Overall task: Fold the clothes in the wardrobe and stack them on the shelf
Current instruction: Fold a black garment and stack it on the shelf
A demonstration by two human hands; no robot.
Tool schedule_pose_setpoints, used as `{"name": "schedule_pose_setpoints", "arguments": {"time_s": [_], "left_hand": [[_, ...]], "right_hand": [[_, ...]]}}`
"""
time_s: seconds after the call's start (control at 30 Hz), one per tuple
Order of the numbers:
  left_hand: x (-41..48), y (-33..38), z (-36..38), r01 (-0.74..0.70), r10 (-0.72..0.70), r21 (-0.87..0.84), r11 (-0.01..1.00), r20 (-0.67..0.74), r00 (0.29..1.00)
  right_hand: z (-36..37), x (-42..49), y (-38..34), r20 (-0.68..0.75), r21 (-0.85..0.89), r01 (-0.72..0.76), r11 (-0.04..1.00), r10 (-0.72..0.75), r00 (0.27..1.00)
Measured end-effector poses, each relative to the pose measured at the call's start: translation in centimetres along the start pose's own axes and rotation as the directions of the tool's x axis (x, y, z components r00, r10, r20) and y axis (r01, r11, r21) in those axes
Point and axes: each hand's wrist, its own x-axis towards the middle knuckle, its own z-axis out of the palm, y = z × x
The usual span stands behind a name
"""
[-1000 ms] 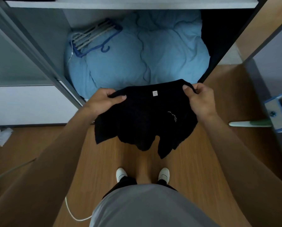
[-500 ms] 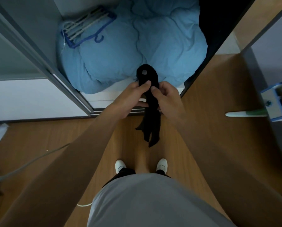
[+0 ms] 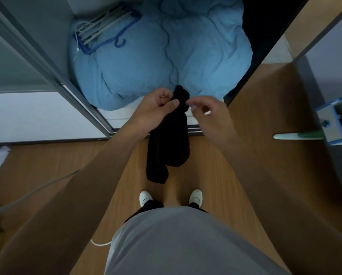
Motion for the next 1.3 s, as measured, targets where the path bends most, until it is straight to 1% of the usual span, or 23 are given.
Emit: {"name": "schedule_pose_setpoints", "arguments": {"time_s": [0.03, 0.07, 0.1, 0.17, 0.23, 0.3, 0.37, 0.43, 0.57, 0.63, 0.77, 0.87, 0.93, 1.03, 1.17, 1.3], "left_hand": [[-0.2, 0.1, -0.2, -0.012, 0.011, 0.027, 1.0, 0.032, 0.999], [-0.5, 0.3, -0.2, -0.027, 0.024, 0.043, 0.999, 0.065, 0.998], [-0.6, 0.5, -0.2, -0.042, 0.038, 0.044, 0.998, 0.091, 0.995], [-0.9, 0.9, -0.2, -0.067, 0.064, 0.026, 0.997, 0.121, 0.991], [-1.1, 1.5, -0.4, -0.083, 0.08, 0.016, 0.996, 0.138, 0.987], [-1.4, 2.0, -0.9, -0.094, 0.085, 0.045, 0.995, 0.176, 0.981], [-1.7, 2.3, -1.4, -0.102, 0.088, 0.057, 0.993, 0.202, 0.975], [-1.9, 2.6, -1.9, -0.104, 0.096, 0.03, 0.994, 0.206, 0.974], [-2.3, 2.8, -2.4, -0.114, 0.108, 0.007, 0.993, 0.255, 0.961], [-2.4, 3.0, -2.6, -0.12, 0.113, 0.008, 0.993, 0.274, 0.955], [-2.6, 3.2, -3.1, -0.138, 0.126, 0.022, 0.99, 0.275, 0.953], [-2.5, 3.0, -3.2, -0.262, 0.21, 0.18, 0.948, 0.265, 0.941], [-2.5, 2.8, -3.0, -0.305, 0.241, 0.254, 0.918, 0.255, 0.937], [-2.5, 2.6, -3.0, -0.36, 0.282, 0.332, 0.872, 0.261, 0.923], [-2.2, 1.1, -3.3, -0.334, 0.238, 0.393, 0.857, 0.274, 0.932], [-2.0, -0.8, -3.3, -0.238, 0.132, 0.331, 0.913, 0.311, 0.941]], "right_hand": [[-0.6, 0.2, -0.2, -0.038, -0.014, 0.038, 0.999, -0.038, 0.999], [-1.0, 0.4, -0.4, -0.034, -0.02, 0.081, 0.996, -0.082, 0.996], [-1.4, 0.5, -0.7, 0.009, -0.035, 0.135, 0.99, -0.135, 0.991], [-1.7, 0.7, -1.2, 0.143, -0.088, 0.232, 0.969, -0.218, 0.965], [-1.8, 0.8, -1.5, 0.241, -0.126, 0.275, 0.953, -0.24, 0.94], [-1.7, 0.9, -1.6, 0.28, -0.161, 0.296, 0.942, -0.244, 0.928], [-1.6, 1.2, -1.5, 0.293, -0.174, 0.296, 0.939, -0.237, 0.926], [-1.4, 1.3, -1.5, 0.293, -0.152, 0.284, 0.947, -0.231, 0.928], [-1.0, 1.1, -1.7, 0.279, -0.077, 0.38, 0.922, -0.346, 0.896], [-0.8, 1.0, -1.9, 0.267, -0.059, 0.407, 0.911, -0.378, 0.886], [-0.9, 0.9, -2.2, 0.238, -0.098, 0.37, 0.924, -0.34, 0.91], [-1.1, 0.9, -2.3, 0.239, -0.132, 0.331, 0.934, -0.294, 0.925], [-1.2, 0.9, -2.4, 0.245, -0.143, 0.303, 0.942, -0.263, 0.933], [-1.3, 0.9, -2.6, 0.211, -0.136, 0.268, 0.954, -0.237, 0.948], [-1.5, 0.9, -3.0, 0.2, -0.135, 0.262, 0.956, -0.232, 0.952], [-1.5, 0.8, -3.6, 0.189, -0.121, 0.277, 0.953, -0.251, 0.949]]}}
